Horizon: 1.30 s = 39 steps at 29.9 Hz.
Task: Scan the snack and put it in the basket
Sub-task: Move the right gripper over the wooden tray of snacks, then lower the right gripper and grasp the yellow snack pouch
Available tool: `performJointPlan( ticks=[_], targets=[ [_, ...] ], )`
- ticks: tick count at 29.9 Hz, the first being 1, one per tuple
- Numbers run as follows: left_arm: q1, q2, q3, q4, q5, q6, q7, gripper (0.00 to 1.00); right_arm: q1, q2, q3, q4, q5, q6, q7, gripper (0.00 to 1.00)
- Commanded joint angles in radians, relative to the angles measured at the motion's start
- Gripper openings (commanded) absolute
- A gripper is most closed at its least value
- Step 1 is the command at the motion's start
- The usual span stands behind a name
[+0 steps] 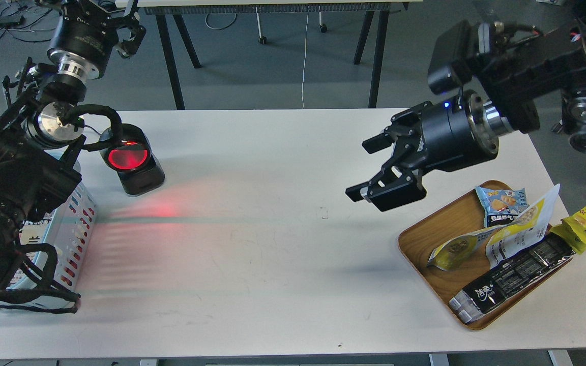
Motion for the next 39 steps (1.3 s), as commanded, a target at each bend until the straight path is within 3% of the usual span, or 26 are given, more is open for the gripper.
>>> performJointPlan(
  ticks=[1,11,21,30,35,39],
  targets=[
    [0.000,-0.003,0.002,0.000,0.000,0.000,0.000,1.00,0.014,-0.010,-0.086,0.054,-0.216,-0.044,0.000,0.94],
    [0.002,-0.001,0.004,0.000,0.000,0.000,0.001,1.00,0.006,-0.087,-0.288,0.054,-0.629,-0.118,0.000,0.74],
    [0.002,-0.003,0.004,0.000,0.002,0.000,0.001,1.00,-0.053,-0.139,-0.339,0.037,-0.721,-0.122,0.000,0.65],
    [0.003,-0.006,0.004,0.000,0.002,0.000,0.001,1.00,-0.144,-0.128,-0.324,-0.089,-0.723,-0.127,0.000,0.54],
    [0.000,-0.004,0.004,0.000,0.002,0.000,0.001,1.00,-0.208,-0.109,-0.281,-0.142,-0.717,-0.138,0.000,0.53],
    [0.000,-0.004,0.004,0.002,0.003,0.000,0.001,1.00,-0.248,-0.102,-0.244,-0.153,-0.712,-0.139,0.000,0.45]
  ],
)
